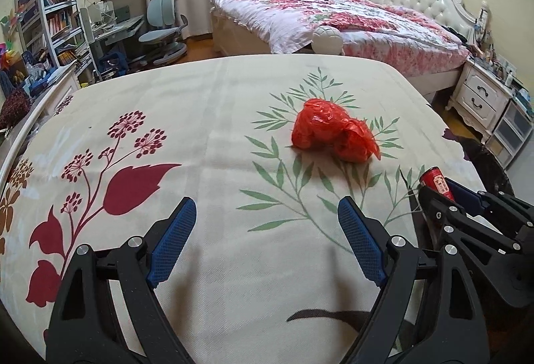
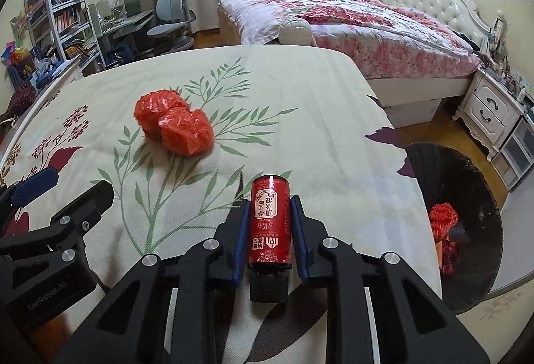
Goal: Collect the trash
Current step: 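Grasp the red cylinder can with the right tool while the left tool grasps the red plastic bag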
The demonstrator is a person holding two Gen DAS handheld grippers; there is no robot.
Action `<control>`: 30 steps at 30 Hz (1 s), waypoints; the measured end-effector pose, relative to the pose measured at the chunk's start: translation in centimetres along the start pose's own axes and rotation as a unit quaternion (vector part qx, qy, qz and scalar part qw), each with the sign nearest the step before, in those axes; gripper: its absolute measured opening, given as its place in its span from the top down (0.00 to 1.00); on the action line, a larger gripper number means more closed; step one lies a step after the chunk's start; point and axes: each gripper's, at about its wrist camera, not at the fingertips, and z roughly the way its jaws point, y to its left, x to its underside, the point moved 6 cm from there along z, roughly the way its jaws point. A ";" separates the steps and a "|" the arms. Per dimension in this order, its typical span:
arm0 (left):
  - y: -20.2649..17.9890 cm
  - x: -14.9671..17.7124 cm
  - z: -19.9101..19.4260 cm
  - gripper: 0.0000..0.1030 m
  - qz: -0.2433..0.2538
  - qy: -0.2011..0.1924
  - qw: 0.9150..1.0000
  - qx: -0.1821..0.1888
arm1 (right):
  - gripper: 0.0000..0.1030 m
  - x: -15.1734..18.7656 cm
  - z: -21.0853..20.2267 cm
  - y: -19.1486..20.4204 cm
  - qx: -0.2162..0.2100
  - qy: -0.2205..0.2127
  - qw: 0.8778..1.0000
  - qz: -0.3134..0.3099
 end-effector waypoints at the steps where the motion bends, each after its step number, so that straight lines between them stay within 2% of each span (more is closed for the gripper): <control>1: -0.4 -0.2 0.2 0.18 0.001 0.000 1.000 0.002 | 0.76 -0.1 0.2 -0.4 0.001 0.000 1.000 0.003; 15: -4.5 -2.8 2.9 0.17 0.028 -0.002 1.000 0.009 | 0.76 -1.3 1.5 -3.9 -0.001 0.000 1.000 0.029; 19: -5.0 -3.6 3.6 0.13 0.026 0.000 1.000 0.008 | 0.76 -1.5 1.8 -3.9 -0.005 0.001 1.000 0.026; 30: -5.4 -5.1 5.6 0.13 0.031 0.018 0.999 0.008 | 0.76 -2.0 2.1 -4.2 -0.013 0.003 1.000 0.025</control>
